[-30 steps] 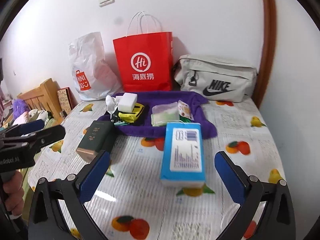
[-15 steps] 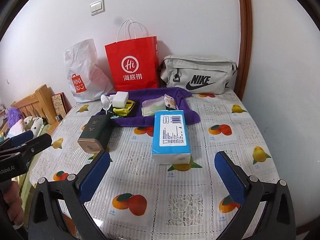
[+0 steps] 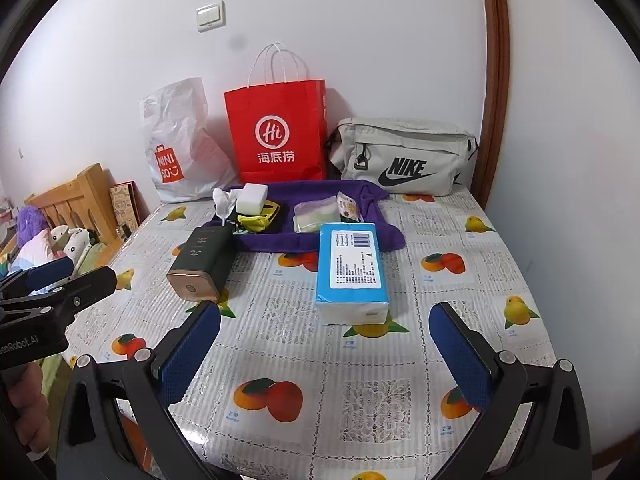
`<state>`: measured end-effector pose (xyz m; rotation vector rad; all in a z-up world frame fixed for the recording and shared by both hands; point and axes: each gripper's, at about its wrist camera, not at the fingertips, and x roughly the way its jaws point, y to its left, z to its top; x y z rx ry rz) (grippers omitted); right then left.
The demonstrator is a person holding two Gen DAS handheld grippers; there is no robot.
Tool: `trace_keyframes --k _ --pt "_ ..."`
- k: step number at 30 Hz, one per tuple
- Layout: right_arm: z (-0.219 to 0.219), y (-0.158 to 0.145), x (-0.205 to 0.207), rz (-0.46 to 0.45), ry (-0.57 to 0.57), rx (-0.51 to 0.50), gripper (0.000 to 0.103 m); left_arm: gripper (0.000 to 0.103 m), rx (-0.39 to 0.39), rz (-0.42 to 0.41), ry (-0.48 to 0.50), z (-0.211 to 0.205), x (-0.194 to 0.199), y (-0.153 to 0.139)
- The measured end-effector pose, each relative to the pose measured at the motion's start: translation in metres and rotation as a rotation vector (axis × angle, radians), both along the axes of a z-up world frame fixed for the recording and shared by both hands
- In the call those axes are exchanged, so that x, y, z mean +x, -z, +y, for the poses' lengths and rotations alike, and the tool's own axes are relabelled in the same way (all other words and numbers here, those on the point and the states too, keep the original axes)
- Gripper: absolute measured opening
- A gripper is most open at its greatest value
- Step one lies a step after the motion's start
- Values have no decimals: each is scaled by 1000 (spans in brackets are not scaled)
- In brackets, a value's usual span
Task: Organize soft objects
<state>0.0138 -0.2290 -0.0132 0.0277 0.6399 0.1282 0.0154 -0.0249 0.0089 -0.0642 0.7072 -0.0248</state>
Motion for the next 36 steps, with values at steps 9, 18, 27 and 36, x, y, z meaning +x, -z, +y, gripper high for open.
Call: trace_keyframes --k 9,18,27,36 --pt "1 3 -1 4 0 1 103 96 0 4 -1 0 -2 2" --pt "1 3 -1 4 3 3 103 96 2 5 -2 -1 -3 2" --pt "1 2 -3 4 6 4 103 96 0 7 -2 -2 -2 4" --pt "1 2 -4 3 7 7 103 96 -1 9 -1 -2 -2 3"
